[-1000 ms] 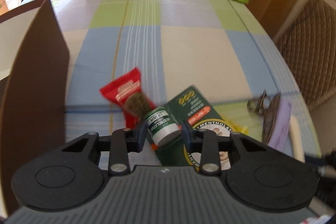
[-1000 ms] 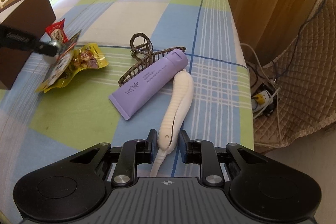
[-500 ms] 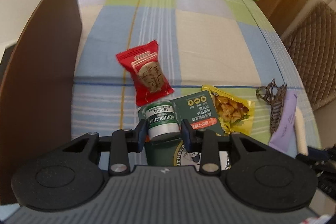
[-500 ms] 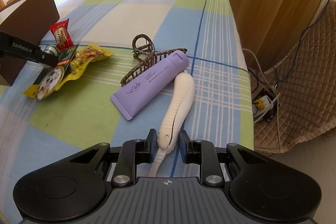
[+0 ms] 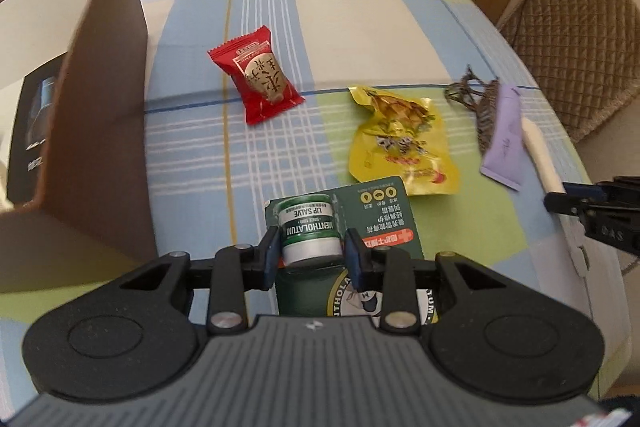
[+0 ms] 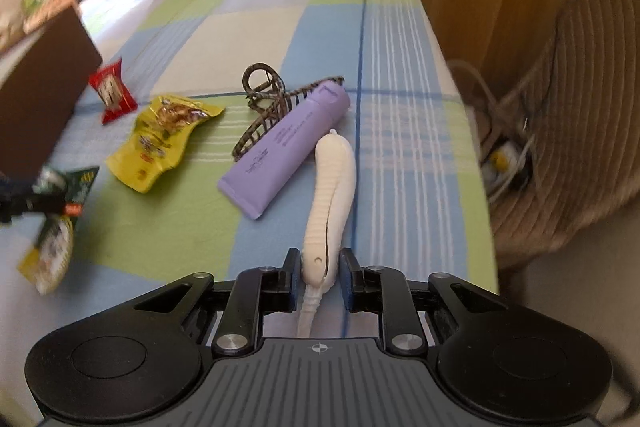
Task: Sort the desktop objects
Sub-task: 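Carry the green box and white brush with both tools over the brown box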
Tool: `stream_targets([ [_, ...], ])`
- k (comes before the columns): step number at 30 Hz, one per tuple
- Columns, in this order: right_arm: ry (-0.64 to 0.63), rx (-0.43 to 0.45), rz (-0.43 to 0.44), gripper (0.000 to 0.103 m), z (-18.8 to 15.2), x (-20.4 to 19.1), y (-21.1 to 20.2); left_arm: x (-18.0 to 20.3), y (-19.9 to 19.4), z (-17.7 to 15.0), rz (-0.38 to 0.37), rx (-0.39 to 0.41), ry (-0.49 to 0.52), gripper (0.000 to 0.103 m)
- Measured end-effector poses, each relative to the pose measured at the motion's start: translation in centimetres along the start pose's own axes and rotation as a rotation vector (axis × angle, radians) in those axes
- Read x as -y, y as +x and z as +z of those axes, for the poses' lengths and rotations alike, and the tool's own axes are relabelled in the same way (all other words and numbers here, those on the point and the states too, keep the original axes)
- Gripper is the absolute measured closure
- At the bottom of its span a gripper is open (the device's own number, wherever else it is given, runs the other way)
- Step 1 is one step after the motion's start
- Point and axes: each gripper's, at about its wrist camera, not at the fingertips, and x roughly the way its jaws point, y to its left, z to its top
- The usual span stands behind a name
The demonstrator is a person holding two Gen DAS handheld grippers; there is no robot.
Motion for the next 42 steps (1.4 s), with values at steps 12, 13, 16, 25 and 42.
stream_targets([
  [12, 0.054, 0.076, 0.183, 0.086, 1.2, -4.7, -5.8, -1.1, -7.4, -1.2, -0.048, 0.127, -0.003, 0.075],
  [13, 0.047, 0.08, 0.203, 0.086, 1.4, -5.5, -6.0, -1.4, -8.0, -1.2, -0.048, 0.139, -0.007, 0.075],
  [16, 0.02, 0.084, 0.265, 0.086, 2.3, -8.4, -6.3, -2.6, -10.1, -1.4, -0.042, 0.176, -0.02, 0.075],
  [25, -0.078, 0.073, 0.416, 0.086, 3.1, -17.5, -5.8, -8.2, -15.7, -2.8, 0.012, 0.262, -0.096, 0.075],
  [42, -0.273, 0.112, 0.49, 0.086, 5.4, -30.9, -4.2, -19.4, -21.5, -5.3, 0.124, 0.341, -0.221, 0.075],
])
